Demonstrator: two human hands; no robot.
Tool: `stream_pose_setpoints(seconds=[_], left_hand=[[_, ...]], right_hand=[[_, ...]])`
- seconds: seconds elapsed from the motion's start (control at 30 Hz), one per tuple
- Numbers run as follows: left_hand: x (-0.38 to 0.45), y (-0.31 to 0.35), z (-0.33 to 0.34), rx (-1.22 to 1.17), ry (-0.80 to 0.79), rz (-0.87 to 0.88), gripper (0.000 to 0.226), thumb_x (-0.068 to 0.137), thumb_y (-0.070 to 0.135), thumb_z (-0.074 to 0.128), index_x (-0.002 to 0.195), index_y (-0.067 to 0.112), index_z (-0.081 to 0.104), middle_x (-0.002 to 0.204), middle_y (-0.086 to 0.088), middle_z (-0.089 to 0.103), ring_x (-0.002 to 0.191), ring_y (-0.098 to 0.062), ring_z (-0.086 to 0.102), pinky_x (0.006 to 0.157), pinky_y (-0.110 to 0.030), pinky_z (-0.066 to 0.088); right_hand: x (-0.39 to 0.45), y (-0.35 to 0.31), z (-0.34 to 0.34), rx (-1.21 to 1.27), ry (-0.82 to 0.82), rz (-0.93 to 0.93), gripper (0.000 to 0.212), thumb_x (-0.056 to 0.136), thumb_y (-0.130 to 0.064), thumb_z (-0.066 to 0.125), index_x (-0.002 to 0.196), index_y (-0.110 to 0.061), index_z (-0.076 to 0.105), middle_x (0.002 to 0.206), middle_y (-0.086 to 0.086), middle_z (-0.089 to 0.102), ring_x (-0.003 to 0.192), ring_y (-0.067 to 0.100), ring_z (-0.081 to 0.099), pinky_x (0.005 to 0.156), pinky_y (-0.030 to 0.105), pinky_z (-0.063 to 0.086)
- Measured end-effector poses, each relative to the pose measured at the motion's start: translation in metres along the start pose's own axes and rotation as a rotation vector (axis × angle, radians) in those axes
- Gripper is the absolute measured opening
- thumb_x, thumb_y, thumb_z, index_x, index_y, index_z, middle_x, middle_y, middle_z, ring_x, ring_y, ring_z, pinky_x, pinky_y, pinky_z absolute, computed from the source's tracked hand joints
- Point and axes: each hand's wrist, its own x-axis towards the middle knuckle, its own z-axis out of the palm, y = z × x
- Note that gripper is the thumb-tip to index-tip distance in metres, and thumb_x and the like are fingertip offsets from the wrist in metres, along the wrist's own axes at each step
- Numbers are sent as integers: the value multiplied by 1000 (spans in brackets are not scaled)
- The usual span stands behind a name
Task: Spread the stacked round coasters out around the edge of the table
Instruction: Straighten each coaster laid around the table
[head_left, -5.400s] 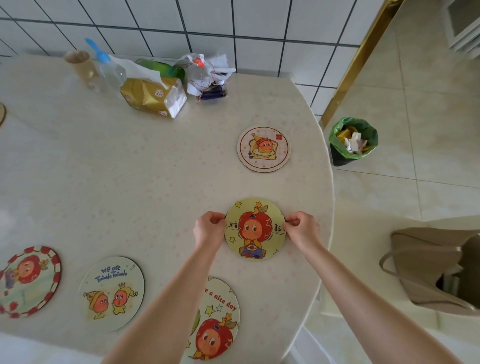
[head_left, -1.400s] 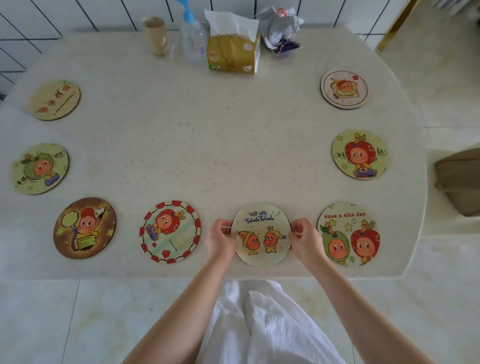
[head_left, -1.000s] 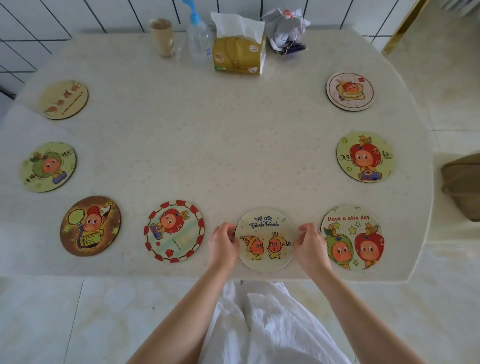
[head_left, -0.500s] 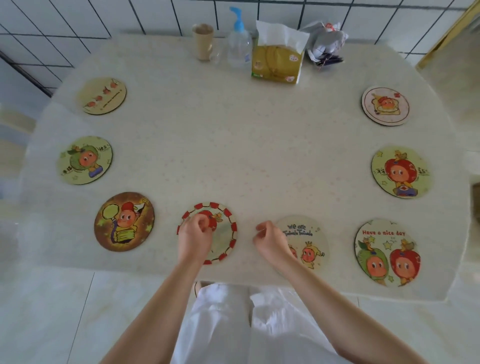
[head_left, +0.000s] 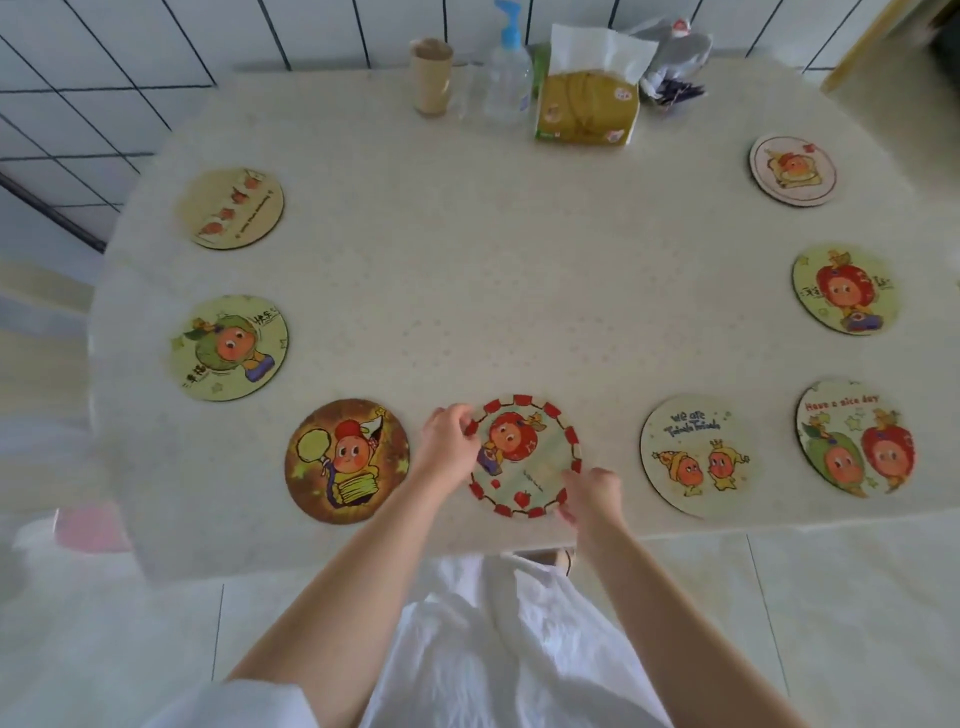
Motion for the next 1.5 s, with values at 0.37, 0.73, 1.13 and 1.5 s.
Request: stream_pose_setpoints(seconds=[0.37,0.73,1.13,1.5], left_hand=[[-6,-34,-21,-153,-39,-108,20,89,15,62,109,18,57,92,6,59,79,-6,56,60,-20,47],[-37,-37,-5,-287,-14,-234,16,88,5,59,101,15,55,91,-1,64,74,-17,63,66,-39,59],[-46,-38,-11,-193,63,-246,17,92,7,46,97,19,57,88,2,64,76,-11,59,57,-21,50],[-50,-100,-81,-127,350,-270,23,88,0,50,99,14,64,104,4,61,91,-18,57,70,-28,46]], right_hand=[[-12,-1,17,-159,30,-219,26,91,-6,44,86,-22,64,82,6,68,86,34,68,80,53,58],[4,-35,4,-446,-12,-422,23,91,-9,47,100,-18,66,84,3,66,72,23,62,65,36,54],[11,-30,0,-697,39,-632,32,90,-4,50,120,-9,59,117,8,57,102,26,60,80,30,44],[-31,-43,88,-670,-199,-697,27,94,-10,45,115,-16,61,107,-1,62,89,11,59,63,17,45]])
